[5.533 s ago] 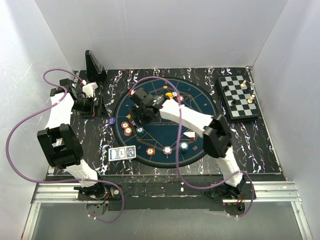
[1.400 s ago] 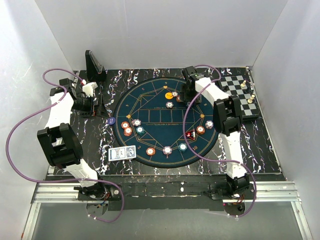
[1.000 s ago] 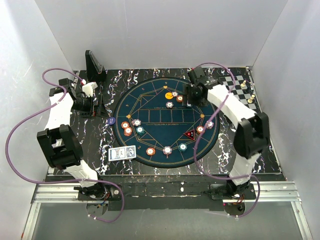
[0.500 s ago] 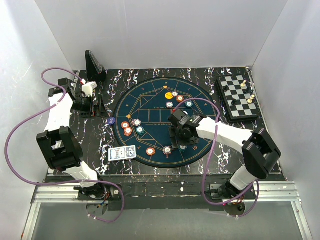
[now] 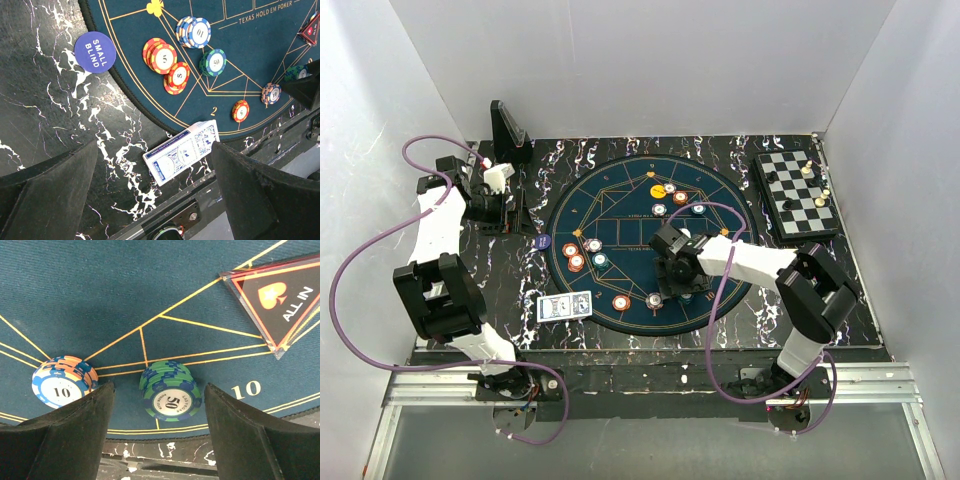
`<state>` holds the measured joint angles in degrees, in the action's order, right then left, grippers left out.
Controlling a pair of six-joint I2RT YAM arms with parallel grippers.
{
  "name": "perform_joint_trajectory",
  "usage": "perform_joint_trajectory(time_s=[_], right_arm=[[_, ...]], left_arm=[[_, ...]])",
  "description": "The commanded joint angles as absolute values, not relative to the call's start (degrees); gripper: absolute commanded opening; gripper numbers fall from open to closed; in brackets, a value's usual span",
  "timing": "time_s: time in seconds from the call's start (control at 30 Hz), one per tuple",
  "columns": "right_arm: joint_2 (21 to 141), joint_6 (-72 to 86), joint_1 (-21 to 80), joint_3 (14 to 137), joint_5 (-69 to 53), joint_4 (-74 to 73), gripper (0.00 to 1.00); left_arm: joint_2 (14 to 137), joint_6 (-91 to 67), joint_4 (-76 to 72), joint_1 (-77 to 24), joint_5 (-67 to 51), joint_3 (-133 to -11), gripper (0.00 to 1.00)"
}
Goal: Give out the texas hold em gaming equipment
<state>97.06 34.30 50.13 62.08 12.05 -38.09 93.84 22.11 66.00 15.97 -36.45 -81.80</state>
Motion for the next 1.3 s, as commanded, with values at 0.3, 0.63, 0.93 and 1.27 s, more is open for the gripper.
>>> perform_joint_trajectory(time_s=[0.3, 0.63, 0.93, 1.27], right_arm=[[99.6, 36.1, 50.4, 59.6, 11.0, -35.6, 0.61], [96.3, 37.2, 50.4, 57.1, 15.7, -39.7, 0.43], [95.3, 39.6, 44.3, 52.5, 19.4, -41.4, 0.39], [90.4, 42.6, 37.3, 50.8, 22.1, -45.2, 0.38]], left_arm=[[90.8, 22.8, 66.0, 16.3, -37.0, -82.2, 0.98], [91.1, 22.9, 65.7, 16.3, -36.9, -82.1, 0.98], [91.1, 23.2, 65.8, 16.3, -37.0, -81.9, 0.98], [92.8, 29.0, 68.8, 16.3, -37.3, -82.5, 0.98]])
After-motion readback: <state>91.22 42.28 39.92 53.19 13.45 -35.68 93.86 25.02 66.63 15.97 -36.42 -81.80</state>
